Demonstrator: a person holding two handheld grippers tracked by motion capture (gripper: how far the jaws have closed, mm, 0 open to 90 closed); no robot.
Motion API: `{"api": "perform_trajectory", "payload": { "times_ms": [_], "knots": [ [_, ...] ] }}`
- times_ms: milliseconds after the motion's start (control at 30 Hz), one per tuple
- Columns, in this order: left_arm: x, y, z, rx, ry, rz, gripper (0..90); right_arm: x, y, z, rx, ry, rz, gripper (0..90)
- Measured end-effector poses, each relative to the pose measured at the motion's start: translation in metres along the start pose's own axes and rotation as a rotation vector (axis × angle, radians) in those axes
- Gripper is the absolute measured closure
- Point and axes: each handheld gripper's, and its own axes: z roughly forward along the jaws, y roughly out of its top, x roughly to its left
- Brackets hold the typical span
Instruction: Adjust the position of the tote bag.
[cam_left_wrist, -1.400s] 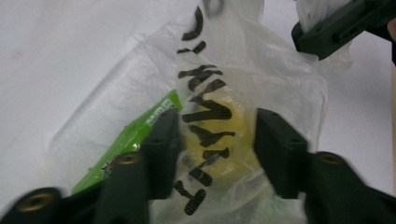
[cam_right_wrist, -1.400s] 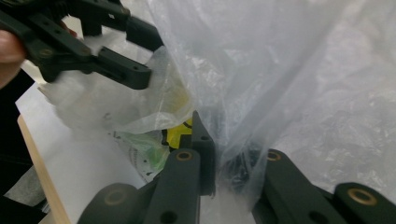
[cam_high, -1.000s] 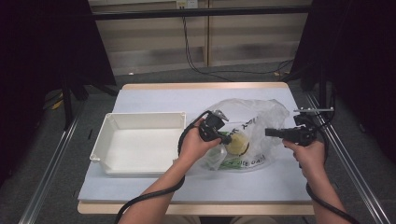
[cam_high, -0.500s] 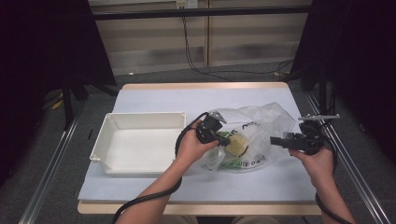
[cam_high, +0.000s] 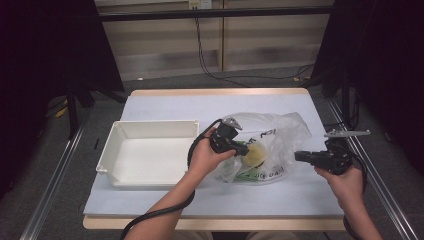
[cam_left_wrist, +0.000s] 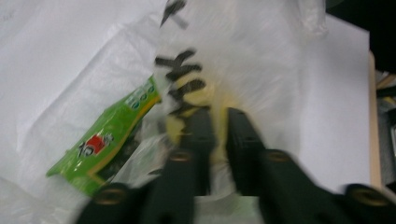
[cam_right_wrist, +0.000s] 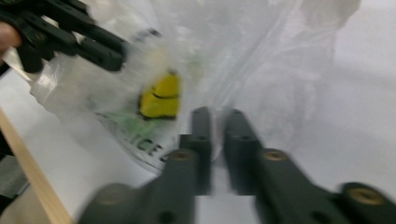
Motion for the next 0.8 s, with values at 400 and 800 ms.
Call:
{"api": "perform_trajectory", "payload": {
  "times_ms": [400, 800],
  "knots": [
    [-0.003, 0.015, 0.021, -0.037, 0.054, 0.024, 16.1, 0.010, 0.015, 0.019, 0.028, 0.109, -0.015, 90.0],
    [-0.007, 0.005, 0.046, 0.082, -0.052, 0.068, 88.5, 0.008, 0.035, 0.035, -0.048, 0.158, 0.021, 90.0]
  ]
}}
